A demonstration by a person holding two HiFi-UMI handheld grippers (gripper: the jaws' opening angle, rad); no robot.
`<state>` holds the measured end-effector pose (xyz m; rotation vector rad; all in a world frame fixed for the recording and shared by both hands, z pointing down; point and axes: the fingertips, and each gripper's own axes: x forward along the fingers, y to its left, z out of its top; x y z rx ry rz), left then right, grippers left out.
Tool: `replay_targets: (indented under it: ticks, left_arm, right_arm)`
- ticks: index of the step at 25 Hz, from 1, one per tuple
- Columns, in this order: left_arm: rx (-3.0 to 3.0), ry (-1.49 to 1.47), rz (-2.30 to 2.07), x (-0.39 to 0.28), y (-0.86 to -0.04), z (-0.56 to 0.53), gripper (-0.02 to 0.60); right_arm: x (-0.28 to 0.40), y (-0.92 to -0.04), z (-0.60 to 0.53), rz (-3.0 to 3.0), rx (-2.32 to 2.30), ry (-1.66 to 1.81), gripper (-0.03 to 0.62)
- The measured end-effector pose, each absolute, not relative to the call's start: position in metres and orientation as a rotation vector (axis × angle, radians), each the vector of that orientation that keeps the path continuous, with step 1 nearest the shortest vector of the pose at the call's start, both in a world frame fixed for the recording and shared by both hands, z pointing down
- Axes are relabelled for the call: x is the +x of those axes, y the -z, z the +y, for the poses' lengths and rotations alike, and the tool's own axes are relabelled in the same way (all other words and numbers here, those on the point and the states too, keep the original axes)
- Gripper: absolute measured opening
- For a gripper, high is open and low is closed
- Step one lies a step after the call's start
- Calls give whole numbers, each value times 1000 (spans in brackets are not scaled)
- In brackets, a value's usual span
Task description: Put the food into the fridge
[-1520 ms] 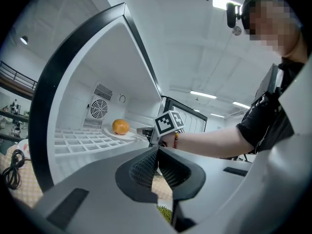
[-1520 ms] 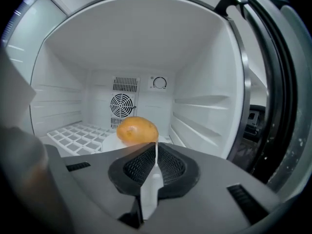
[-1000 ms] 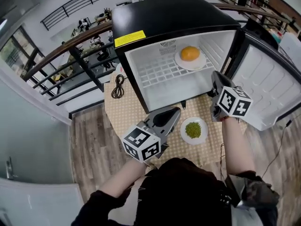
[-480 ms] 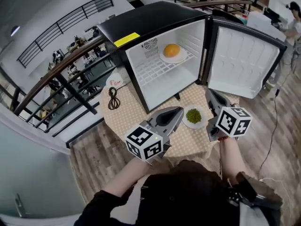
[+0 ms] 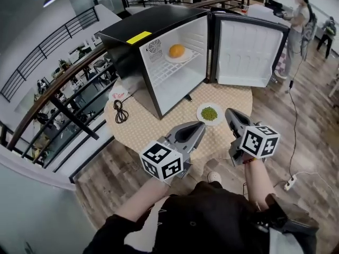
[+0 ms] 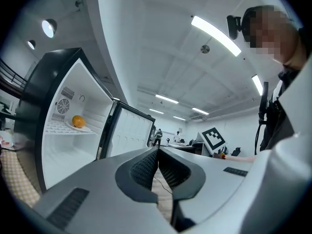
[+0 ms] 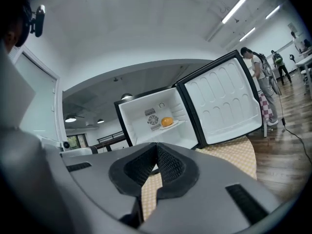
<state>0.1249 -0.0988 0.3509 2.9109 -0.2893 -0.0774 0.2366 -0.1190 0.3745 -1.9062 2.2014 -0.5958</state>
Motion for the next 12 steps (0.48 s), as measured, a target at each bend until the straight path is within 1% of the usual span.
replay_targets:
  ticks: [12]
  left_arm:
    - [2922,133,-250,124,-332,-61,13]
  right_arm:
    - [232,-361,-78,2204,-1959,584,15]
